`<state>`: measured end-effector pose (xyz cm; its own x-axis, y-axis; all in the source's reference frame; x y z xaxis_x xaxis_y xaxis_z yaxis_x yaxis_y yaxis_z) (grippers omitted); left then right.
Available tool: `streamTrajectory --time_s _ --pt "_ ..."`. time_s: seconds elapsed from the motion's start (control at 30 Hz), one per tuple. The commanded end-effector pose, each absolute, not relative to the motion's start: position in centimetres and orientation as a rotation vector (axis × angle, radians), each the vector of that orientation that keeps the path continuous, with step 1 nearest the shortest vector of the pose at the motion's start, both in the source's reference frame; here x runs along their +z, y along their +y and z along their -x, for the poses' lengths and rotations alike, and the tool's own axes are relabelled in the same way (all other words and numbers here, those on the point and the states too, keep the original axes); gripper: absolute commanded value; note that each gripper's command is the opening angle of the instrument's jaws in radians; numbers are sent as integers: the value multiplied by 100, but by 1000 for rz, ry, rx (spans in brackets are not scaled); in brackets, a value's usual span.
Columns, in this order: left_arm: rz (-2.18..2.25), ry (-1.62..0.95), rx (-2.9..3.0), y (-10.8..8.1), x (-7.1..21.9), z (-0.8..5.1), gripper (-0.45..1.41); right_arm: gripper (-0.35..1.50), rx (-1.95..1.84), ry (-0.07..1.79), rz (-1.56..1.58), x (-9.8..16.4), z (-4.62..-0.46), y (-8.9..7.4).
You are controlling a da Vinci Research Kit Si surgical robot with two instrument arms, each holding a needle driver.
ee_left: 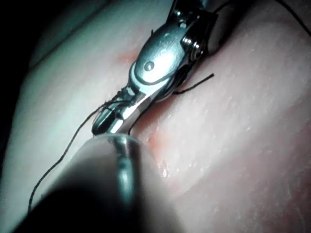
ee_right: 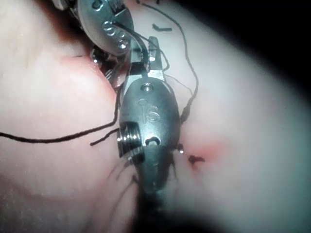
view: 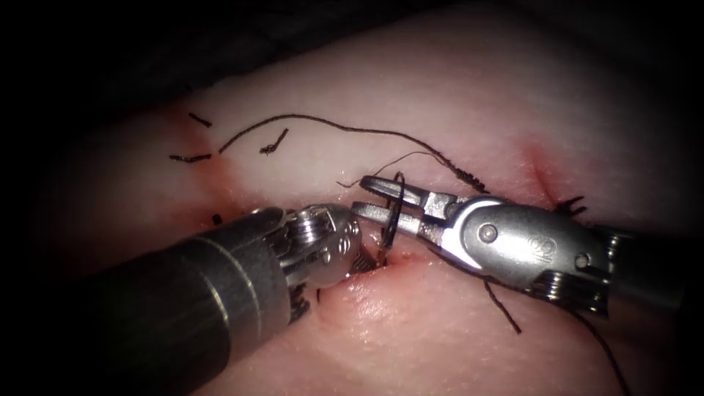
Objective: Wound Closure
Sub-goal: Push needle through skin below incision with right needle driver
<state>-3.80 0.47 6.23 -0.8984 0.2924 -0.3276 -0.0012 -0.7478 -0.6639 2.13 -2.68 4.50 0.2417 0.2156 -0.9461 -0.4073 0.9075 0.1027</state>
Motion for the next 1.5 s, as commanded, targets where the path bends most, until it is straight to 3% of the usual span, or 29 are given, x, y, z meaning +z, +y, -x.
streamTrajectory --time_s 0.03,0.77,0.83,0.87,0.93,1.0,1.13,1.4,1.5 --pt "633 -1029 2726 57 624 385 27 -35 405 1252 177 453 -223 -262" --pt "627 -1022 2714 57 620 389 27 -35 150 1223 248 446 -230 -290" --pt "639 -1019 2709 59 619 388 21 -35 165 1222 223 452 -230 -296" --pt "656 -985 2705 65 616 387 7 -35 180 1211 191 457 -230 -300" --pt "686 -929 2693 74 610 384 -1 -35 218 1219 143 461 -230 -301" --pt "704 -882 2683 81 605 382 -1 -35 252 1227 114 462 -228 -298" --pt "763 -744 2665 94 585 378 15 -35 343 1259 71 456 -221 -281" --pt "893 -550 2603 110 547 360 12 -35 468 1302 1 452 -209 -263" --pt "886 -438 2583 102 530 344 0 -35 542 1308 -22 454 -200 -251"
